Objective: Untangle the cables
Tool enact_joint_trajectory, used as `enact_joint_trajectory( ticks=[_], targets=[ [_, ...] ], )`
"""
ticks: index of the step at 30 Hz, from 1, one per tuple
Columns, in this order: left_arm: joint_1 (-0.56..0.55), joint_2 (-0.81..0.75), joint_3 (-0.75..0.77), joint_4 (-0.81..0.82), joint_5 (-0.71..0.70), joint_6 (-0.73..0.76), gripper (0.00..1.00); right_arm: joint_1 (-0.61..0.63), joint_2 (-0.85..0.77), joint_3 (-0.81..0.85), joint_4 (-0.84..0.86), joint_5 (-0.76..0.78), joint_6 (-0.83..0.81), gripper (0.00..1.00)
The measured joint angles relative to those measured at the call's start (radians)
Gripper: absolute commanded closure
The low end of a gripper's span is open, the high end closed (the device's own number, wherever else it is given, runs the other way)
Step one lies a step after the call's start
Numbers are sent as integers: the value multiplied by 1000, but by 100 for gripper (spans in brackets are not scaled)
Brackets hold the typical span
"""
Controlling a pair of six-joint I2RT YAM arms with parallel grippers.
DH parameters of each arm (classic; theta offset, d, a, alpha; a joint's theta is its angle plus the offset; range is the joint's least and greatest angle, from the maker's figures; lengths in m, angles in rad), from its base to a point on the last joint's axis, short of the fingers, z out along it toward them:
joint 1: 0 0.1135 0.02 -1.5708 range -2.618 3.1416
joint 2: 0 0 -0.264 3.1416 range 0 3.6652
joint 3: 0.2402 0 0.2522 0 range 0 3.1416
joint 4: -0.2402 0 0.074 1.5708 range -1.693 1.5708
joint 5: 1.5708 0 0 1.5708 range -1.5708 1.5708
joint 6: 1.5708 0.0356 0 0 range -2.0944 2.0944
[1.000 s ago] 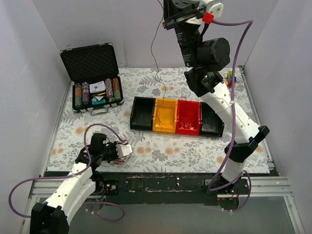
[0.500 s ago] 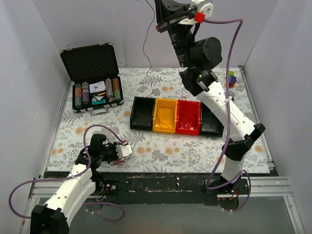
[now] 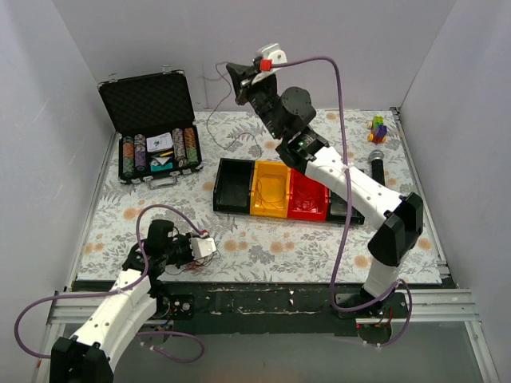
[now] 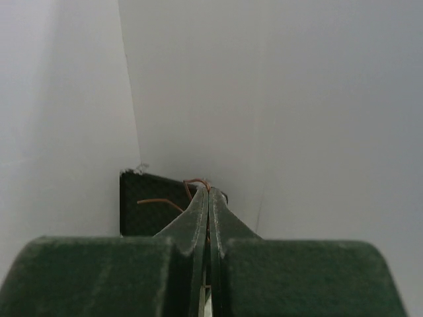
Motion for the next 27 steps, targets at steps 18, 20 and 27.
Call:
enact_joint_trajectory(
  ticks=[18,20,27],
  targets=[
    [0,-3,-1,-4,9,-8,87,46,-163,-429,85,-50,292,99],
    [0,-5,-1,-4,9,-10,87,61,-172,-468,105,-58,329,99],
    [0,-24,-1,-13,9,-12,87,87,-243,-695,99,-4,371,99]
  ],
)
